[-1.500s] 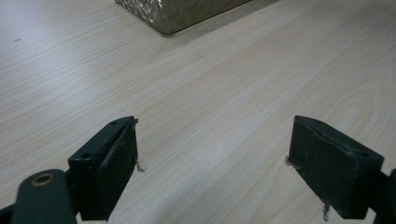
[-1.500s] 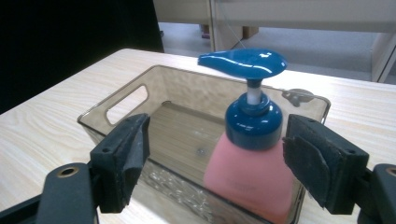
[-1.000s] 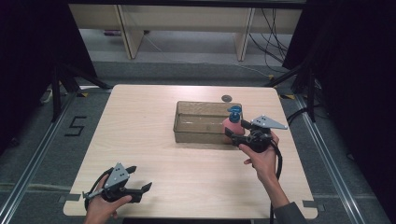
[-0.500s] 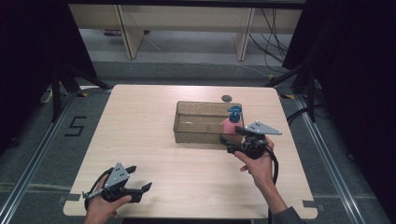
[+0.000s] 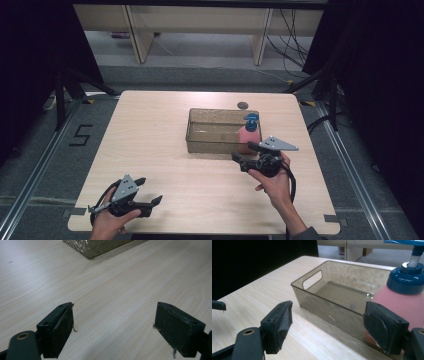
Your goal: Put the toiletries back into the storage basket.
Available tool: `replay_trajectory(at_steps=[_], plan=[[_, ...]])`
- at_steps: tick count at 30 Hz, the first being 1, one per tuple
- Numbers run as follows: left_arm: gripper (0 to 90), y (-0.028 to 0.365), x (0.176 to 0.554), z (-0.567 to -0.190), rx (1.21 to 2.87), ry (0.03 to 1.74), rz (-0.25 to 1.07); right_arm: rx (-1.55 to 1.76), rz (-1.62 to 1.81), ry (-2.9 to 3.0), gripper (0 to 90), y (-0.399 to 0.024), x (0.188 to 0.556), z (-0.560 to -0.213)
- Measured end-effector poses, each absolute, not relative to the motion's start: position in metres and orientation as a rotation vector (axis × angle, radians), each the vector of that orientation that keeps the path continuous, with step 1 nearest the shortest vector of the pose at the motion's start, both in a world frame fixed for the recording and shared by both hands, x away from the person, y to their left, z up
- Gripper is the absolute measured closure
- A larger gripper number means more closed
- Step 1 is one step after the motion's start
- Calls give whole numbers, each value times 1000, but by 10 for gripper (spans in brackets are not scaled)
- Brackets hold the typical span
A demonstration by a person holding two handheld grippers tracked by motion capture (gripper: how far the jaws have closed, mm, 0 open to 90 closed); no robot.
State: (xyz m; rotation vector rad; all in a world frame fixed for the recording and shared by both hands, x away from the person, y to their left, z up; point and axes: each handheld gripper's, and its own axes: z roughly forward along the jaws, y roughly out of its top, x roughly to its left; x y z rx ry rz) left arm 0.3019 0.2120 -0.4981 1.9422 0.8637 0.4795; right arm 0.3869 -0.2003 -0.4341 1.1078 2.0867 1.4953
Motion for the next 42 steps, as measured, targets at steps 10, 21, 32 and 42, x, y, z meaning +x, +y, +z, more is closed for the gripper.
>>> replay_trajectory(at_steps=[10,21,32,42], plan=[[154,212,300,-498,1958,856,484,1108,1517,2098,241,-200,381,-437],[153,213,301,-498,1952,842,485,1139,1530,2129,230,-196,373,-442],[154,213,300,-497,1945,853,481,1096,1543,2143,214,-195,367,-445],[153,213,300,-497,1951,850,483,1092,1546,2142,199,-195,361,-448]])
